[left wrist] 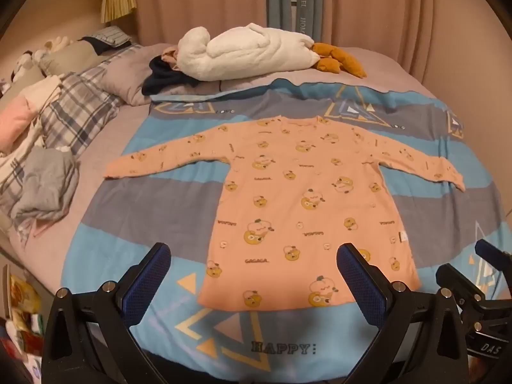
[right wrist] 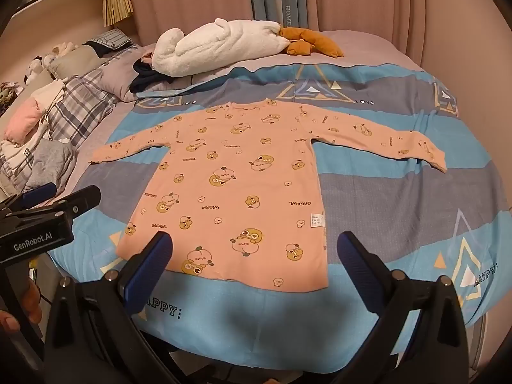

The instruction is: Fold small clothes

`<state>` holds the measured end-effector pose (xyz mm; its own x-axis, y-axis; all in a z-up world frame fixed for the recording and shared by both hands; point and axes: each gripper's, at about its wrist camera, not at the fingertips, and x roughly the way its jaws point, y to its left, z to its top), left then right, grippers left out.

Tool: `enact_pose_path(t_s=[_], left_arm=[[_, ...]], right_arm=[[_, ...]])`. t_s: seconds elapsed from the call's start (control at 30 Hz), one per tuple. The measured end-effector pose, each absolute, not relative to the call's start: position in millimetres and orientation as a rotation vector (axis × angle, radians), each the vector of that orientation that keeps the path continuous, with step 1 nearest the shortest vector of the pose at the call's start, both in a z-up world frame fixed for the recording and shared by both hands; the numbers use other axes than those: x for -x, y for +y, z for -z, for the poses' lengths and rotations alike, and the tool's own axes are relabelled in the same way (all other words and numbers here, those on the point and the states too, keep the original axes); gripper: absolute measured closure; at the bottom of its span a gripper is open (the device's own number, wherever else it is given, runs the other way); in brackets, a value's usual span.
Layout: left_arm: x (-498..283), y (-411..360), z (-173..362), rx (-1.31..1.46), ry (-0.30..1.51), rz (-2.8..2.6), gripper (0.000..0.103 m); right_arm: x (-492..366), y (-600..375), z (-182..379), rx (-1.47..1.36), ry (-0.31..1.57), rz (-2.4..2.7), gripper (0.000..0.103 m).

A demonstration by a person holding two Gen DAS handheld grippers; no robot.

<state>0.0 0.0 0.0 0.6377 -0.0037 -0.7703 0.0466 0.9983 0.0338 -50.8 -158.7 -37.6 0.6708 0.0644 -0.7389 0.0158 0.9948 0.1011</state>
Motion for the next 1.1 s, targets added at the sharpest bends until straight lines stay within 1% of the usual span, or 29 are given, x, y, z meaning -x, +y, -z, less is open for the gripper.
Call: enact_pose_path(t_s=[1.1], left_arm=[[-0.1,-3.6,2.3,-0.060,0.879,0.033,0.001]], right_arm=[[49.2,-160.9,35.1,-0.111,0.832,-0.010,0.000]])
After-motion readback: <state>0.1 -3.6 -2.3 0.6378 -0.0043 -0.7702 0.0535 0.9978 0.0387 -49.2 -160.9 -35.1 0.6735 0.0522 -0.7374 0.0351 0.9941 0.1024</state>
